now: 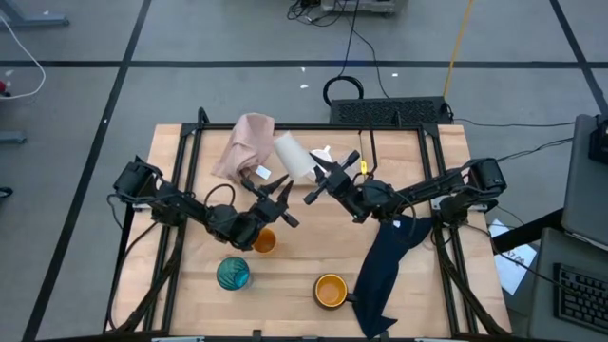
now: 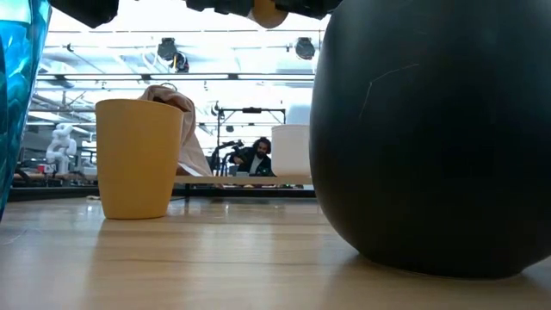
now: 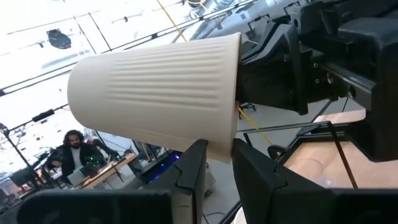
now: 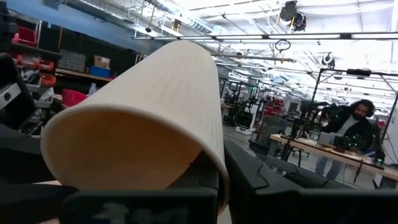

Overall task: Stack small to large cups/mugs on shelf
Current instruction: Put the light brown cup on the shelf

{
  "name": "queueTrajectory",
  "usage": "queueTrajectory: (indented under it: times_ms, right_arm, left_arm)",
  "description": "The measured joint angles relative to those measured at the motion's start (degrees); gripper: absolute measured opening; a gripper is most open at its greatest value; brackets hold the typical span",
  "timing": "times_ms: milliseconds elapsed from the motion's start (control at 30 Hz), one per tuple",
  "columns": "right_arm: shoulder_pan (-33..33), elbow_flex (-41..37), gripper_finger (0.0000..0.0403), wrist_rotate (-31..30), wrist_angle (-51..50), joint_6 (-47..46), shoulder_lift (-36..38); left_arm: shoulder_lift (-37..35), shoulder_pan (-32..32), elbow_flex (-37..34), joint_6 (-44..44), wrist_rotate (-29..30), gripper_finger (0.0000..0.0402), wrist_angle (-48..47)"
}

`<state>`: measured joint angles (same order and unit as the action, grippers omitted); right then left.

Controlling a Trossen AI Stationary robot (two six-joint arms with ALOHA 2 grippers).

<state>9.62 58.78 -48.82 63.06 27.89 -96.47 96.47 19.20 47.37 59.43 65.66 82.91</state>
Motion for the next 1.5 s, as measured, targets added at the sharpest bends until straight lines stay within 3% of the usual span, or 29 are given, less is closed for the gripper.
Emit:
queueTrajectory:
  times_ms: [733,1200,1400,1500]
  right_arm:
    - [2.15,-0.04,0.0,1.22,0.99,-1.49,0.59]
    - [3.64,-0.04,0.0,0.95,1.82,-3.24,0.81]
    - [5.15,-0.02,0.0,8.25,0.11,-6.28,2.69]
    - [5.41,-0.13,0.0,6.84,0.56,-5.27,3.11]
  left_arm:
    - [-0.04,-1.11,0.04,2.76,0.36,0.0081,-0.61]
    - [-0.04,-1.25,0.09,11.87,2.45,0.0081,0.68]
    - [-0.42,-2.51,0.52,14.85,5.06,0.0081,2.02]
    - [-0.17,-3.52,0.47,14.08,5.86,0.0081,1.38]
